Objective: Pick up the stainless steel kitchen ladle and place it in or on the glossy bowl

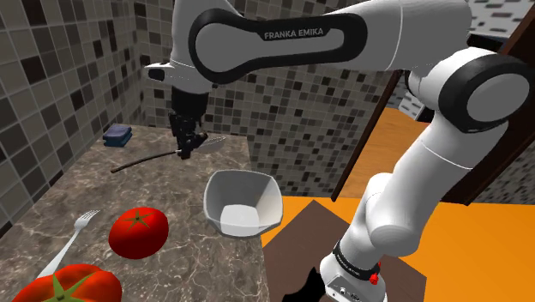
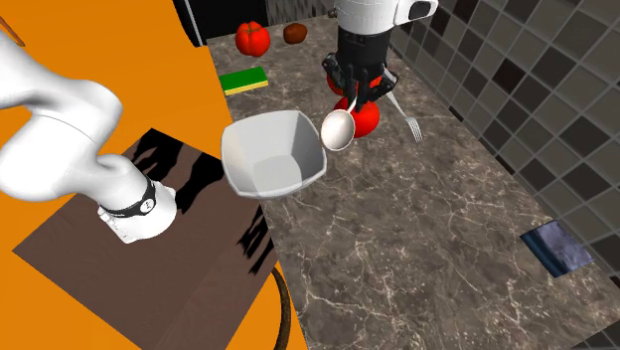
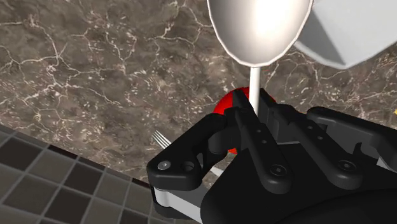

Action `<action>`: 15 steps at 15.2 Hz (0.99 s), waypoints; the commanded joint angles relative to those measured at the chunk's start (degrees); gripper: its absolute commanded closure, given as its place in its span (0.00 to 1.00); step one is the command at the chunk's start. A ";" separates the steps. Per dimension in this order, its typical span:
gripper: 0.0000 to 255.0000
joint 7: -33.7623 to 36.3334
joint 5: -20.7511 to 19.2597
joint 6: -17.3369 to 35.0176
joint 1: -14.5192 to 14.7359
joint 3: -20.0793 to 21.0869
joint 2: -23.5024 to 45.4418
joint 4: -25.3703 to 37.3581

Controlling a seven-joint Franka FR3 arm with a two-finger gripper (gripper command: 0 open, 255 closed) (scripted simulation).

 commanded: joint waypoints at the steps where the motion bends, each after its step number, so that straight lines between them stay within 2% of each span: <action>1: 1.00 -1.34 1.15 0.19 -0.23 -0.61 -4.80 -5.00; 7: 1.00 -4.98 3.27 -1.22 -0.23 -3.09 -18.75 -17.80; 12: 1.00 -7.52 3.61 -4.63 -0.09 -5.62 -30.96 -26.94; 15: 1.00 -7.72 3.82 -2.30 0.01 -5.45 -30.86 -29.17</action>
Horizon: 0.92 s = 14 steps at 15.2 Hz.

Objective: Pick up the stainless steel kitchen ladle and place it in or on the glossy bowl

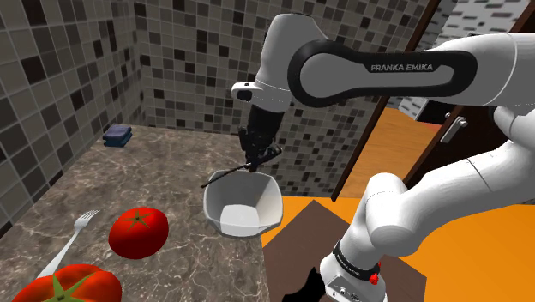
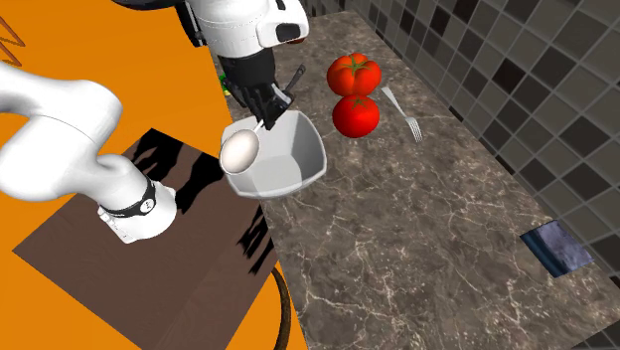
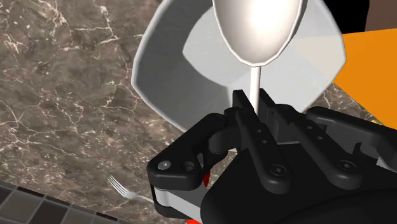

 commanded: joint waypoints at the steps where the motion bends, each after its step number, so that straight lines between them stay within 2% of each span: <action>1: 1.00 -0.19 0.14 1.29 0.06 0.05 -0.28 -1.58; 11: 1.00 -0.95 1.00 9.48 0.36 0.74 1.25 -8.27; 14: 1.00 -1.00 1.06 10.07 0.38 0.79 1.41 -8.70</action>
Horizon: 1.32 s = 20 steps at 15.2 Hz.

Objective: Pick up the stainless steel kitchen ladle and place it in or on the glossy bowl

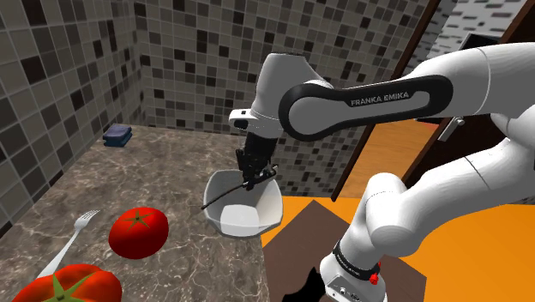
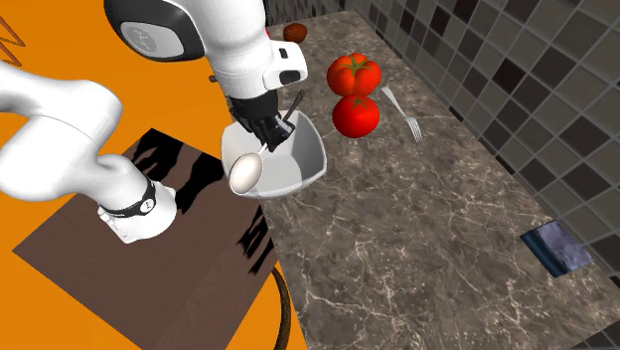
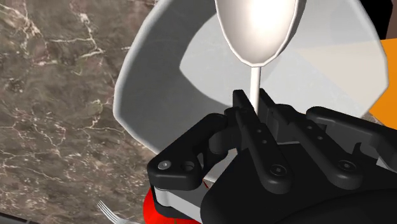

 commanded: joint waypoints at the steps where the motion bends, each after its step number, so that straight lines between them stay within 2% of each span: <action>1: 1.00 -0.06 0.01 0.18 -0.01 -0.02 -0.01 -0.17; 5: 1.00 -0.06 0.01 0.18 -0.01 -0.02 -0.01 -0.17; 6: 0.00 -0.05 0.01 0.18 -0.01 -0.02 -0.01 -0.17; 11: 0.00 -0.05 0.01 0.18 -0.01 -0.02 -0.01 -0.17; 15: 0.00 0.17 -1.01 -7.81 -0.49 -1.11 -2.11 5.67; 20: 0.00 0.17 -1.01 -7.81 -0.48 -1.11 -2.11 5.67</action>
